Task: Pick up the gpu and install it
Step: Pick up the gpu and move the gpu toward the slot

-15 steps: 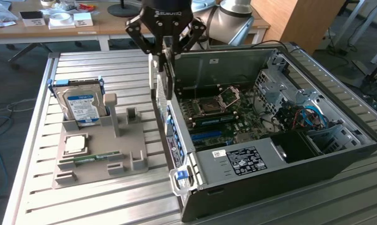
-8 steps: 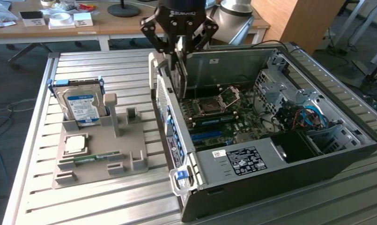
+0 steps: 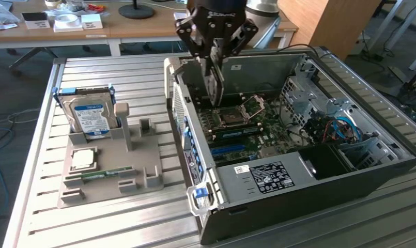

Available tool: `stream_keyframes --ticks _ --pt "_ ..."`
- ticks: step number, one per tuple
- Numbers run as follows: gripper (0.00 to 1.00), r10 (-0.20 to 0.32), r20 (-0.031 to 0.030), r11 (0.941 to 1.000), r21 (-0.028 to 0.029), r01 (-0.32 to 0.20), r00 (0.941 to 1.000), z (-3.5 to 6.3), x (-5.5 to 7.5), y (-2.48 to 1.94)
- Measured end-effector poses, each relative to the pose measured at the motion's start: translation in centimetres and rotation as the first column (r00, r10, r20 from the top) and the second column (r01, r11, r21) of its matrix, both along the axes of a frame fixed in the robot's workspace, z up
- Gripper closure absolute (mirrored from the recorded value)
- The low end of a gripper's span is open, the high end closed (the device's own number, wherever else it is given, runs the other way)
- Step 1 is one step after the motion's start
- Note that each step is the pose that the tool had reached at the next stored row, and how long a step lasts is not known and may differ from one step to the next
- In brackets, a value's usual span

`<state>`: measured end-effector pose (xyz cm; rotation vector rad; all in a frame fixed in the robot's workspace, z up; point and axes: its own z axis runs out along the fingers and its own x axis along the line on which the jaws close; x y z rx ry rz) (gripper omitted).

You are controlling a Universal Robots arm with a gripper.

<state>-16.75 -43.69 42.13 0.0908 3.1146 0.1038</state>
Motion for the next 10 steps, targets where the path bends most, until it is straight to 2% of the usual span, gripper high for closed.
stream_keyframes --ticks 10 --pt "0.73 0.001 0.0000 1.0000 0.0039 -0.001 1.0000 0.00 3.8 0.02"
